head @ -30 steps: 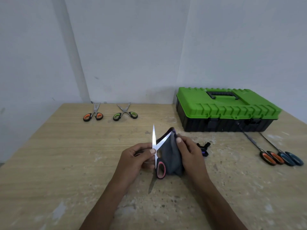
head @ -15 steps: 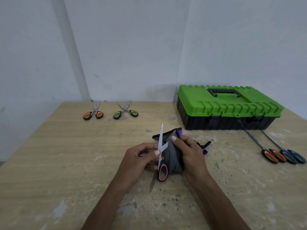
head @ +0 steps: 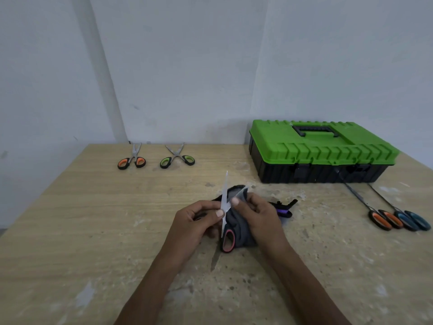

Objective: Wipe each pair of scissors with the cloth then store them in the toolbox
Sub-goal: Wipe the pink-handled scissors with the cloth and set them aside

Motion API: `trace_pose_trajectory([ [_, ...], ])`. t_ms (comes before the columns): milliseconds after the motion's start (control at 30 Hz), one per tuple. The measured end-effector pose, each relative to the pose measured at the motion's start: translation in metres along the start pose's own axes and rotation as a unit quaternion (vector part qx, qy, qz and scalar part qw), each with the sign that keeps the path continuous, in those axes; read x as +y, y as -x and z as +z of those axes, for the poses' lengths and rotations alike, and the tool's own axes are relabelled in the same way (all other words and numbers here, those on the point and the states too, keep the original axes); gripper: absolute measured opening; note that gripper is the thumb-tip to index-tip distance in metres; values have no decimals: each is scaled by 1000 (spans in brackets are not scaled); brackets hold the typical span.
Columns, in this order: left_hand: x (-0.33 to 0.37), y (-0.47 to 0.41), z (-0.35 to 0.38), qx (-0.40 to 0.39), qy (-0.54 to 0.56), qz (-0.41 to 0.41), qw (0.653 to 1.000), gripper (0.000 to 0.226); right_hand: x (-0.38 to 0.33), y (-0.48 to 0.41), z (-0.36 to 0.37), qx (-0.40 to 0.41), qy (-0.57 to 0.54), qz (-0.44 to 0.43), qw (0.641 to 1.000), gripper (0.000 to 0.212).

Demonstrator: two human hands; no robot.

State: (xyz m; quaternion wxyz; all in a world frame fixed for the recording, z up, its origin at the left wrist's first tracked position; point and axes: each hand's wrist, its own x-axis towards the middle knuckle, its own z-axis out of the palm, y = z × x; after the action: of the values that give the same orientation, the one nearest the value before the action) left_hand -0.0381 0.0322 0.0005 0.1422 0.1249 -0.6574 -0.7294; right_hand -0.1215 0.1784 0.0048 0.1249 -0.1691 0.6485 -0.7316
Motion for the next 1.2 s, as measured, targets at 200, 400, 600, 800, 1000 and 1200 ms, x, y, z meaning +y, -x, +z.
trace_pose_trajectory([
  [200,-4,-4,-3,17,34,-14,999,14,-7,-6,-30,228,-30,-89,969,13],
  [400,-1,-1,1,15,9,-14,1000,14,-7,24,9,65,269,-271,922,12],
  [600,-1,1,-2,-1,-37,19,999,16,20,9,14,10,491,-326,808,42],
  [800,-4,-1,-2,-16,-74,5,997,11,24,-9,4,93,487,-258,829,46],
  [1000,-6,-2,-2,9,-26,-3,1000,10,1,-2,-13,172,220,-156,947,25],
  [1200,-5,-5,-2,25,24,-9,999,12,2,22,3,54,256,-176,949,21],
])
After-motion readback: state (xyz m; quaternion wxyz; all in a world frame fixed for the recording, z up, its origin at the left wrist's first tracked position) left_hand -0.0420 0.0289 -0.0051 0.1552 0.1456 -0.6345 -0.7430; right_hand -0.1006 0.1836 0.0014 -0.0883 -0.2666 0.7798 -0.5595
